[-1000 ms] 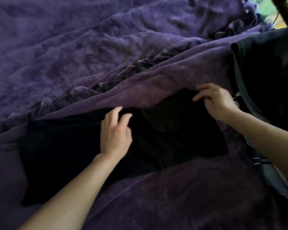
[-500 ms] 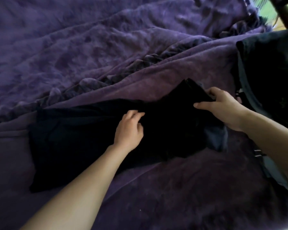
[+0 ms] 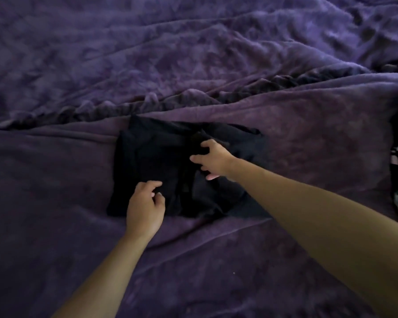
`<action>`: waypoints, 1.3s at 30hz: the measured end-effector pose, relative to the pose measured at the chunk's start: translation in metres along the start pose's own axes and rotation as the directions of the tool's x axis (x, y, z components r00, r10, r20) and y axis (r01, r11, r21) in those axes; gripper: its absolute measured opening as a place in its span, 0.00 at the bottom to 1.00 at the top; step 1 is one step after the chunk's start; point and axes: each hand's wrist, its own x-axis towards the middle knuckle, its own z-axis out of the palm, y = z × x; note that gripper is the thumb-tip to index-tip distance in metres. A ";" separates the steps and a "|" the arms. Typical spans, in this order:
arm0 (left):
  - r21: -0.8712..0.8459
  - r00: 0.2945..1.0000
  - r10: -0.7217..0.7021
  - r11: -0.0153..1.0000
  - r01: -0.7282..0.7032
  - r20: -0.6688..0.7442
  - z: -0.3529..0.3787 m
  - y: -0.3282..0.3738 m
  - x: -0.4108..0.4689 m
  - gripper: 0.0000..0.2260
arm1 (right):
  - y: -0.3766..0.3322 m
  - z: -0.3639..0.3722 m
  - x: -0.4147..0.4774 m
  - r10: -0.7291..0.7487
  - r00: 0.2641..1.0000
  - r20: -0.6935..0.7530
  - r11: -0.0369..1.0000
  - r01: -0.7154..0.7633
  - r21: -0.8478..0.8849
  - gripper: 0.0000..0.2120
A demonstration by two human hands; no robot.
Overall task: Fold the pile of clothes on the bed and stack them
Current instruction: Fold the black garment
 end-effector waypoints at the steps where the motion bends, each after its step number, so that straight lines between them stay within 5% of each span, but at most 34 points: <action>1: 0.007 1.000 0.017 1.000 -0.017 -0.005 0.002 0.001 -0.002 0.12 | 0.006 0.002 0.002 -0.020 1.000 -0.020 1.000 0.020 0.024 0.26; 4: 0.131 0.968 0.250 0.961 -0.245 -0.018 0.015 0.015 -0.008 0.14 | 0.031 -0.024 -0.006 -0.312 0.865 -0.394 0.947 0.248 -0.206 0.18; 6: 0.218 0.905 0.424 0.881 -0.421 0.034 0.031 0.027 -0.009 0.17 | 0.053 -0.055 -0.012 -0.486 0.689 -0.538 0.848 0.221 -0.482 0.20; 7: 0.265 0.875 0.475 0.836 -0.481 0.092 0.041 0.033 -0.007 0.19 | 0.061 -0.069 -0.014 -0.491 0.667 -0.560 0.817 0.130 -0.562 0.24; 10: 0.420 0.820 0.468 0.705 -0.572 0.331 0.067 0.039 0.017 0.28 | 0.083 -0.092 -0.010 -0.152 0.790 -0.594 0.904 -0.132 -0.407 0.38; 12: 0.478 0.809 0.383 0.661 -0.578 0.447 0.077 0.036 0.043 0.33 | 0.097 -0.092 -0.007 0.037 0.863 -0.503 0.987 -0.109 -0.115 0.34; 15: 0.462 0.781 0.302 0.670 -0.582 0.546 0.082 0.032 0.074 0.37 | 0.114 -0.087 -0.013 0.000 0.916 -0.402 0.998 0.025 0.057 0.18; 17: 0.373 0.768 0.310 0.733 -0.569 0.561 0.075 0.032 0.076 0.36 | 0.110 -0.086 -0.025 -0.072 0.918 -0.389 0.989 0.116 0.092 0.16; 19: 0.183 0.826 0.355 0.864 -0.468 0.438 0.058 0.030 0.067 0.31 | 0.088 -0.081 -0.043 -0.148 0.912 -0.382 0.967 0.215 0.138 0.16; 22: -0.115 0.964 0.265 0.959 -0.261 0.022 0.015 0.015 0.050 0.20 | 0.041 -0.058 -0.067 -0.258 0.892 -0.370 0.944 0.314 0.100 0.17; 25: -0.126 0.972 0.051 0.989 -0.082 -0.229 -0.032 -0.022 0.035 0.13 | -0.007 -0.007 -0.068 -0.356 0.867 -0.349 0.930 0.366 -0.040 0.24; 31: -0.114 0.937 -0.079 0.993 0.043 -0.339 -0.088 -0.089 0.016 0.10 | -0.055 0.132 -0.021 -0.273 0.961 -0.042 0.954 0.264 -0.142 0.40; 33: -0.159 0.931 -0.112 0.986 0.059 -0.346 -0.093 -0.095 0.013 0.10 | -0.051 0.153 -0.009 -0.254 0.966 0.057 0.938 0.260 -0.230 0.37; 35: -0.128 0.924 -0.043 0.992 -0.006 -0.380 -0.090 -0.092 0.011 0.10 | -0.043 0.145 -0.007 -0.422 0.904 -0.066 0.858 0.375 -0.352 0.26; 37: 0.010 0.920 0.112 0.993 -0.117 -0.375 -0.079 -0.080 0.009 0.13 | -0.031 0.118 -0.004 -0.668 0.713 -0.212 0.681 0.471 -0.561 0.21; 39: 0.192 0.919 0.265 0.957 -0.215 -0.292 -0.061 -0.062 0.015 0.16 | -0.025 0.087 0.003 -0.781 0.596 -0.187 0.482 0.384 -0.788 0.23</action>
